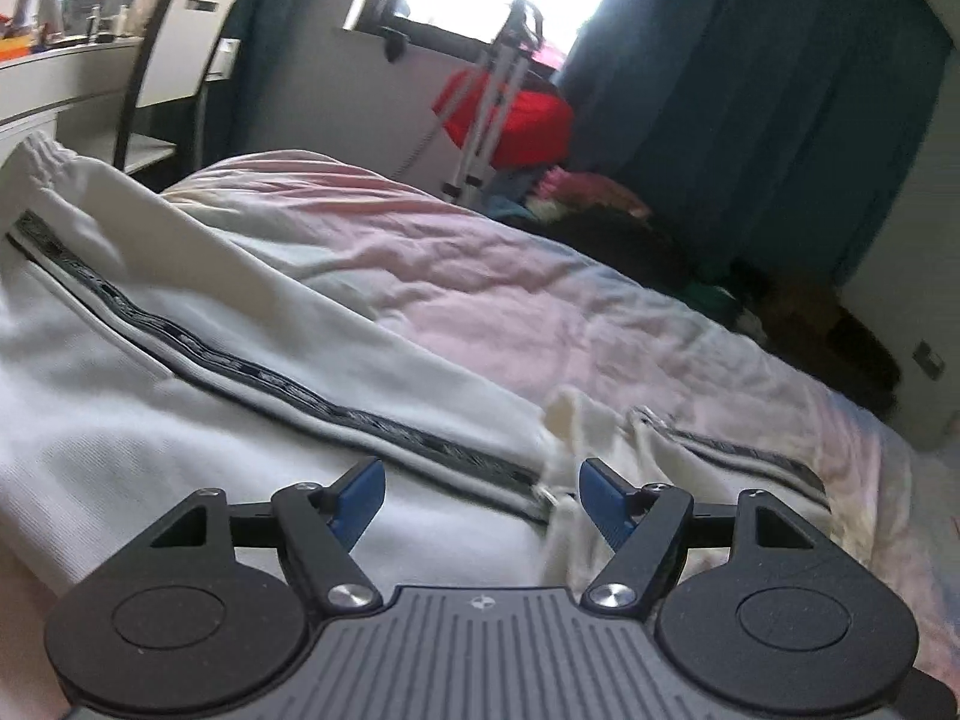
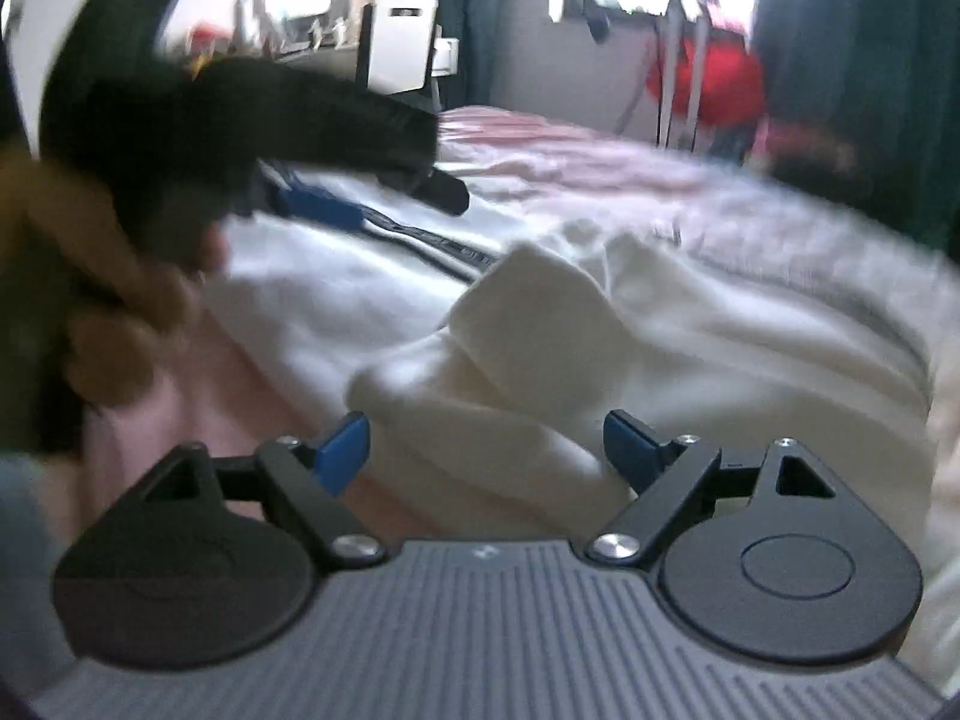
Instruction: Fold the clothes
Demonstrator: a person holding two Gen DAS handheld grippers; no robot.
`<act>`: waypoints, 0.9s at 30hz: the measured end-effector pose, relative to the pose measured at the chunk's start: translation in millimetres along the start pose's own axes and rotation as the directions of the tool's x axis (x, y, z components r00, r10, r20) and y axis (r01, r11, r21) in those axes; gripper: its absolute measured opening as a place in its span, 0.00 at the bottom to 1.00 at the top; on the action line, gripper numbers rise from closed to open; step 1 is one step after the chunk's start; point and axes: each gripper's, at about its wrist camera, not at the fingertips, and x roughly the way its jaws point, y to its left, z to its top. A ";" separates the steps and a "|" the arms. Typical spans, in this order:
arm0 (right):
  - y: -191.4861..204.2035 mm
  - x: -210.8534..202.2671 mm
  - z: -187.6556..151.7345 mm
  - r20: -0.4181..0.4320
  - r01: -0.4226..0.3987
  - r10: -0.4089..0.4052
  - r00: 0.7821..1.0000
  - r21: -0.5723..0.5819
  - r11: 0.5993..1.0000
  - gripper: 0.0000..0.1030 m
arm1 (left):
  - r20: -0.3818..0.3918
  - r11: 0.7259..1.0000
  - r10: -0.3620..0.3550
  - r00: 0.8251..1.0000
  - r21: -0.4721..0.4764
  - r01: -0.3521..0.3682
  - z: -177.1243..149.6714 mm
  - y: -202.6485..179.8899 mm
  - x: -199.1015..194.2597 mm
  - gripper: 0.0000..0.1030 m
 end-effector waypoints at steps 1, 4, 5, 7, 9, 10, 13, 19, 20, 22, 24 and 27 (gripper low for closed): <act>-6.6 -2.2 -2.2 -0.025 -0.030 0.031 0.999 0.067 0.997 0.84 | -0.003 1.000 -0.002 1.000 0.013 0.002 -2.4 -2.7 0.0 0.72; -29.9 0.3 -21.4 -0.054 -0.052 0.068 0.996 0.250 0.967 0.84 | -0.014 1.000 -0.005 1.000 0.024 0.006 -7.4 -7.9 1.4 0.72; -37.8 1.9 -27.6 -0.056 -0.052 0.073 0.996 0.303 0.951 0.84 | -0.015 1.000 -0.006 1.000 0.020 0.006 -8.0 -8.5 1.8 0.72; -50.4 8.2 -28.0 -0.067 -0.041 0.072 0.995 0.388 0.921 0.83 | -0.012 1.000 -0.007 1.000 0.016 0.008 -9.0 -10.1 1.2 0.72; -57.7 2.9 -20.5 -0.021 -0.074 0.091 0.996 0.426 0.902 0.84 | 0.002 1.000 -0.014 1.000 0.022 0.014 -8.9 -12.5 -1.4 0.72; -59.5 -4.3 -14.8 0.015 -0.084 0.085 0.996 0.424 0.902 0.84 | 0.009 0.999 -0.021 1.000 0.028 0.021 -8.5 -14.1 -2.9 0.72; -68.7 -23.5 -3.2 0.094 -0.040 0.000 0.996 0.422 0.906 0.84 | 0.033 0.997 -0.075 0.997 0.034 0.074 -9.1 -19.2 -8.9 0.72; -106.6 -45.3 -3.6 0.155 0.116 -0.206 0.966 0.455 0.883 0.84 | 0.022 0.980 -0.165 0.986 0.113 0.162 -16.6 -40.3 -2.7 0.71; -114.8 -42.3 -2.0 0.147 0.129 -0.221 0.964 0.469 0.874 0.84 | 0.014 0.978 -0.166 0.986 0.133 0.163 -18.8 -44.2 0.6 0.71; -130.2 -41.5 -5.7 0.144 0.145 -0.252 0.957 0.512 0.847 0.84 | 0.003 0.975 -0.157 0.988 0.160 0.154 -23.3 -48.9 5.9 0.69; -142.4 -30.2 -10.0 0.133 0.141 -0.256 0.957 0.560 0.817 0.84 | -0.003 0.977 -0.135 0.991 0.167 0.134 -26.8 -49.6 12.1 0.69; -151.9 -9.8 -19.4 0.096 0.154 -0.262 0.960 0.599 0.785 0.83 | -0.012 0.981 -0.077 0.997 0.175 0.078 -31.1 -46.1 21.0 0.71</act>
